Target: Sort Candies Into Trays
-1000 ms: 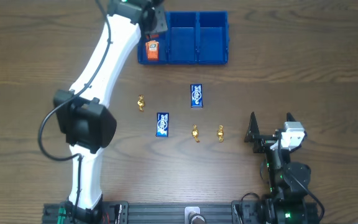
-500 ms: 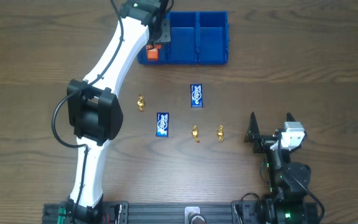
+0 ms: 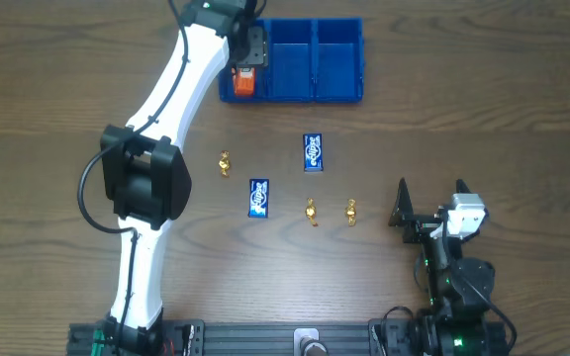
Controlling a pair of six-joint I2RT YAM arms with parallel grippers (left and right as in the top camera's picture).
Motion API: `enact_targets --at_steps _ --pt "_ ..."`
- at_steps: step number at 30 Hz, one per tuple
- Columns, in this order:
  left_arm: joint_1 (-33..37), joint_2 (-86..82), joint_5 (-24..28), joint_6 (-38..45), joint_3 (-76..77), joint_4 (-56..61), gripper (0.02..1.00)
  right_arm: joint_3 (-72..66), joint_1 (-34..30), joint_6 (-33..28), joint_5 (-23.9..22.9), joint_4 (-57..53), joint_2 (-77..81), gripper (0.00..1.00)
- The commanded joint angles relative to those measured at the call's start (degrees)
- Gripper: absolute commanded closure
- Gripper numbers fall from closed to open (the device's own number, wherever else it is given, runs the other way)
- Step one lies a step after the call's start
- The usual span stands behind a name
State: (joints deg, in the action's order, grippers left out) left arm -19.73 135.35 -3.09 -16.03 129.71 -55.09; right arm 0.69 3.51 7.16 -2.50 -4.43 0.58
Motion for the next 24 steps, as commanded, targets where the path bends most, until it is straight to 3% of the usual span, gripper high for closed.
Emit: enact_targets --at_steps 1,6,17,24 --pt "1.49 -4.70 -1.49 0.70 -0.57 0.50 0.196 -0.24 0.17 -0.35 0.11 -0.11 -0.42 0.003" --pt "1.64 -18.78 -2.21 1.73 -5.66 5.84 0.161 -0.24 0.17 -0.35 0.11 -0.11 -0.42 0.003" --pt "1.81 -71.73 -1.44 13.09 -58.82 46.64 0.064 -0.24 0.17 -0.35 0.11 -0.11 -0.42 0.003" --pt "8.28 -100.72 7.69 21.46 -91.65 66.95 0.018 -0.24 0.17 -0.35 0.11 -0.11 -0.42 0.003"
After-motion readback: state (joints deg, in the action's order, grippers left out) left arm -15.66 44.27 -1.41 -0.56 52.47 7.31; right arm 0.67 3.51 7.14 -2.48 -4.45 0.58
